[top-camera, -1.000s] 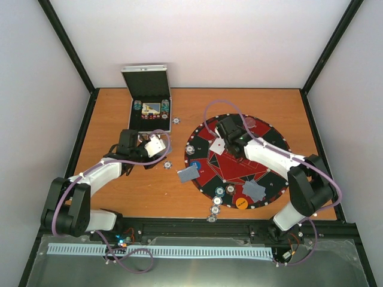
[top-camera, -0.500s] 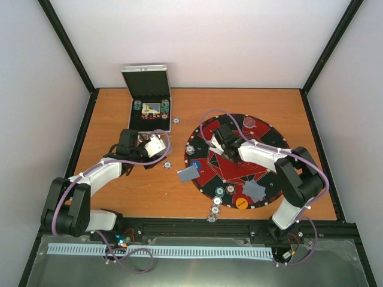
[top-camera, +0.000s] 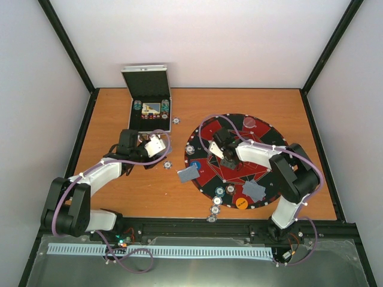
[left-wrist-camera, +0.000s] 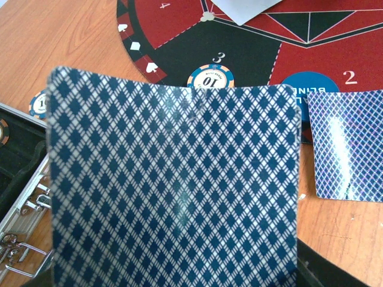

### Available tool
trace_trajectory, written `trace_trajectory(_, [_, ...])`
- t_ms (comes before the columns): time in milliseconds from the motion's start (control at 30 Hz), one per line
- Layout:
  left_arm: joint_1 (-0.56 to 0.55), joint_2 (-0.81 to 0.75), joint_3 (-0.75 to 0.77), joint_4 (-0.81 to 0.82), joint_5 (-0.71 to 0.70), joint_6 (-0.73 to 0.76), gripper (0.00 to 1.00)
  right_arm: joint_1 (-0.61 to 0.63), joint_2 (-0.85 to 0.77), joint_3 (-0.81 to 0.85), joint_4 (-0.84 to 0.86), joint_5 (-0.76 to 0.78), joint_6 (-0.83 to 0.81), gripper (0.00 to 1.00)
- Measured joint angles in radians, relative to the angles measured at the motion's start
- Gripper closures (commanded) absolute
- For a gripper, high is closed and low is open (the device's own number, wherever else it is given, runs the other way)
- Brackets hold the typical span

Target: Distribute texas hold em gaming equipment

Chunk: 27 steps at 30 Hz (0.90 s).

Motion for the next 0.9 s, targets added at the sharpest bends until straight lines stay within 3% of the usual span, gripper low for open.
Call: trace_trajectory(900, [0.0, 0.0, 0.0, 0.0, 0.0, 0.0, 0.46, 0.0, 0.058, 0.05, -0.003, -0.033, -0.003, 0.97])
